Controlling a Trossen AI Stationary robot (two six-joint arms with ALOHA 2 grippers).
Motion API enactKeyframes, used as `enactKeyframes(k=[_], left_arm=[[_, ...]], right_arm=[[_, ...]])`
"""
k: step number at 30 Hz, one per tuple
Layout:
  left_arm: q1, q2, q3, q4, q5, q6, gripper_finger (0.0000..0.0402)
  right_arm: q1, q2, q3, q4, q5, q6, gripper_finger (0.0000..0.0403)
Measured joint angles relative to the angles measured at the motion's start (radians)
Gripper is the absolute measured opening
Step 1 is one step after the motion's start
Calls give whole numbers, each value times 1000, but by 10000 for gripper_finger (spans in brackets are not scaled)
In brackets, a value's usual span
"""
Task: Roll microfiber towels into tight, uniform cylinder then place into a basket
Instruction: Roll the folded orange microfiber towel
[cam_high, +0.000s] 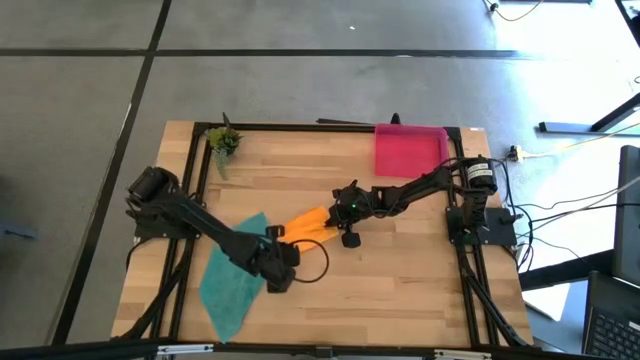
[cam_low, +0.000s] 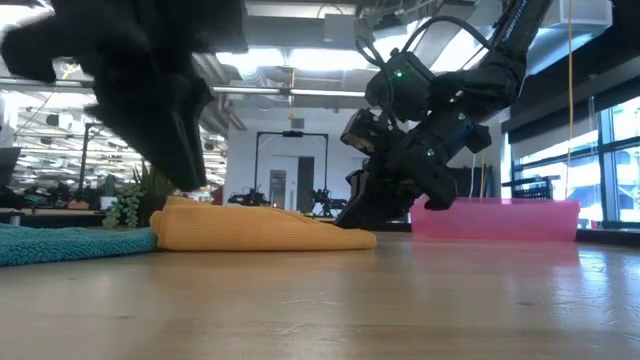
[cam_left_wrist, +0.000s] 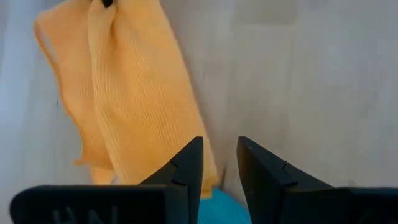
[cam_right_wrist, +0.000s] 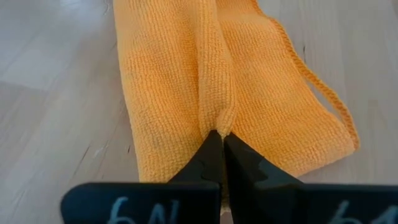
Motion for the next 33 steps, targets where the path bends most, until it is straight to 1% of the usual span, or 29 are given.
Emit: enactKeyframes(k=[4, 15, 23, 29, 33], left_arm=[[6, 47, 0, 0, -42, 15, 89], [33, 128, 1, -26, -41, -2, 89], [34, 180, 8, -27, -6, -20, 89], [35, 178, 5, -23, 7, -28, 71], [35, 178, 5, -23, 14, -28, 54]], right_arm=[[0, 0, 0, 0, 0, 6, 6], [0, 0, 0, 0, -3, 7, 6], [0, -26, -3, -19, 0, -14, 15], [0, -94, -4, -76, 9, -14, 20], [0, -118, -4, -75, 15, 32, 22]])
